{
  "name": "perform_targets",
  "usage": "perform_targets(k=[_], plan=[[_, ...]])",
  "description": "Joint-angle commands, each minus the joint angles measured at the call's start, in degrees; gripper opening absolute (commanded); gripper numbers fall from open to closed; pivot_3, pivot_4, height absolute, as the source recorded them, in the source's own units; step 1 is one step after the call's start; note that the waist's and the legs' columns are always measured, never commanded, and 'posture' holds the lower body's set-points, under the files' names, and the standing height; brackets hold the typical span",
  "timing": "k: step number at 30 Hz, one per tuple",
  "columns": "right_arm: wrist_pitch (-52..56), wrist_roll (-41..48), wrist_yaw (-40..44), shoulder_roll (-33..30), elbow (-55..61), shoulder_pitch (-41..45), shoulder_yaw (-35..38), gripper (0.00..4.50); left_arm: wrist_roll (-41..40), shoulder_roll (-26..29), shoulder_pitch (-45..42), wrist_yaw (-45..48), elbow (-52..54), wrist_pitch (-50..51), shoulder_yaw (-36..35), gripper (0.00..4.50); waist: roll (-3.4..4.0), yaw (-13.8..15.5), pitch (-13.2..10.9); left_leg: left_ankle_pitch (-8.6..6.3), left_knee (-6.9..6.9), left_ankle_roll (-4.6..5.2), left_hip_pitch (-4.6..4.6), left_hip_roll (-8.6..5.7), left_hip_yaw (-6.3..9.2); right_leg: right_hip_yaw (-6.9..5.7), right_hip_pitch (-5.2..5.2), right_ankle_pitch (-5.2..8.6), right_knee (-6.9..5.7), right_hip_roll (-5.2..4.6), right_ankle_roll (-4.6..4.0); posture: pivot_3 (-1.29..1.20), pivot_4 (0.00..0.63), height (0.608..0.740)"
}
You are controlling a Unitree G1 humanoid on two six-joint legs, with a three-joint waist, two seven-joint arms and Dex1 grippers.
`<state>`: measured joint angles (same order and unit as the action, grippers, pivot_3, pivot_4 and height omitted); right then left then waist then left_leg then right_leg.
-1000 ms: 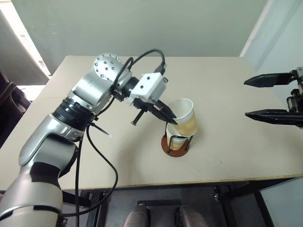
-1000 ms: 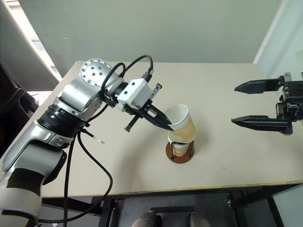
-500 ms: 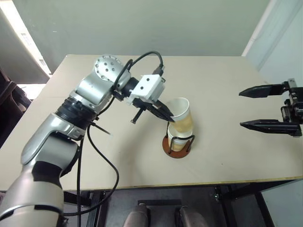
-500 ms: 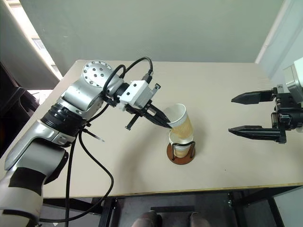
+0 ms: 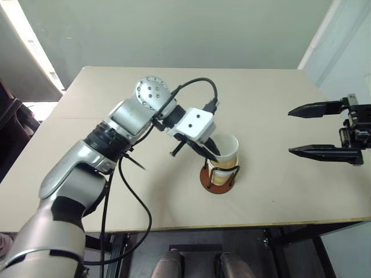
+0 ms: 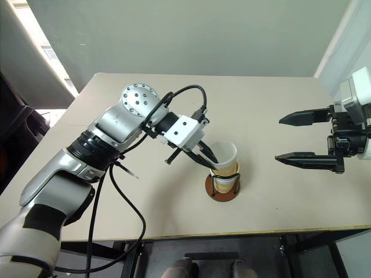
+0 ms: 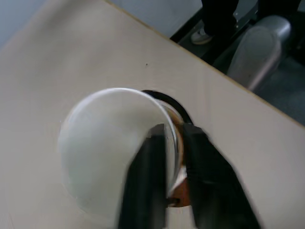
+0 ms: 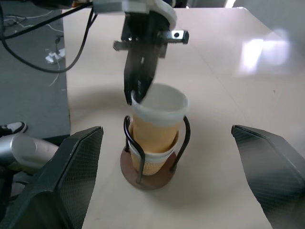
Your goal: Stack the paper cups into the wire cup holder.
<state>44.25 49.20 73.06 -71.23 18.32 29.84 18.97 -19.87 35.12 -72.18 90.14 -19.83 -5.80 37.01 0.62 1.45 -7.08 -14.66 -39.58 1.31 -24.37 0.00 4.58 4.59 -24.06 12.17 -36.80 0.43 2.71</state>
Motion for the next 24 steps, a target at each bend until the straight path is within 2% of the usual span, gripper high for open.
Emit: perform_targets(k=[1, 5, 8, 11, 14, 19, 24], plan=[[-0.3, 0.0, -0.2, -0.7, 0.7, 1.1, -0.1, 4.5, 2.2, -1.7, 0.1, 0.2, -0.2, 1.1, -4.7, 1.96, 0.0, 0.0, 0.0, 0.0, 0.01, 0.0, 0.0, 0.0, 0.0, 0.0, -0.01, 0.0, 0.0, 0.0, 0.0, 0.0, 0.15, 0.74], [-1.4, -0.7, 0.6, 0.5, -0.4, 3.1, -3.3, 4.5, 3.5, -6.0, -0.2, -7.0, -1.7, 4.4, -10.3, 3.32, 0.0, 0.1, 0.0, -0.01, -0.01, 0.0, -0.03, 0.0, -0.01, 0.0, 0.0, 0.01, 0.01, 0.0, 0.03, 0.0, 0.15, 0.74], [-4.3, -4.4, 3.6, 3.9, -3.9, 8.3, -11.4, 4.5, 5.1, -7.5, 0.3, -18.2, -2.9, 7.4, -17.3, 4.39, -0.02, -0.1, 0.0, -0.01, -0.03, 0.02, 0.0, 0.0, -0.06, 0.04, 0.01, -0.02, 0.01, 0.0, 0.07, 0.0, 0.15, 0.74], [-7.2, -9.2, 6.8, 7.1, -7.9, 11.9, -17.8, 4.5, 3.6, -2.7, 3.7, -20.7, -0.1, 14.5, -23.1, 4.47, 0.01, -1.2, 0.0, -0.01, -0.03, 0.01, 0.1, 0.03, -0.12, 0.09, 0.01, -0.04, -0.03, 0.06, 0.08, 0.0, 0.15, 0.74], [-9.9, -12.7, 9.2, 9.8, -13.3, 13.6, -21.1, 4.5, 0.5, 6.6, 13.7, -19.3, 7.2, 22.1, -29.6, 4.47, 0.12, -1.8, 0.1, 0.05, 0.22, -0.08, 0.28, 0.08, -0.16, 0.21, 0.0, -0.04, -0.02, 0.2, 0.06, 0.0, 0.15, 0.74], [-11.9, -12.7, 15.1, 11.8, -25.8, 16.3, -18.8, 4.5, -10.4, 21.2, 36.7, -13.4, 18.1, 33.8, -45.0, 4.47, 0.1, -2.2, 0.1, 0.54, 0.66, -0.92, 0.24, 0.17, -0.21, 0.28, -0.31, 0.15, -0.09, 0.28, -0.2, 0.0, 0.15, 0.74], [-14.7, -16.2, 19.1, 11.5, -35.2, 21.9, -20.0, 4.5, -15.4, 27.7, 50.7, -12.4, 22.3, 38.4, -57.9, 4.47, 0.08, -0.3, 0.1, 0.52, 0.62, -0.96, -0.09, 0.16, -0.1, 0.2, -0.61, 0.31, -0.14, 0.23, -0.46, 0.0, 0.15, 0.74]])
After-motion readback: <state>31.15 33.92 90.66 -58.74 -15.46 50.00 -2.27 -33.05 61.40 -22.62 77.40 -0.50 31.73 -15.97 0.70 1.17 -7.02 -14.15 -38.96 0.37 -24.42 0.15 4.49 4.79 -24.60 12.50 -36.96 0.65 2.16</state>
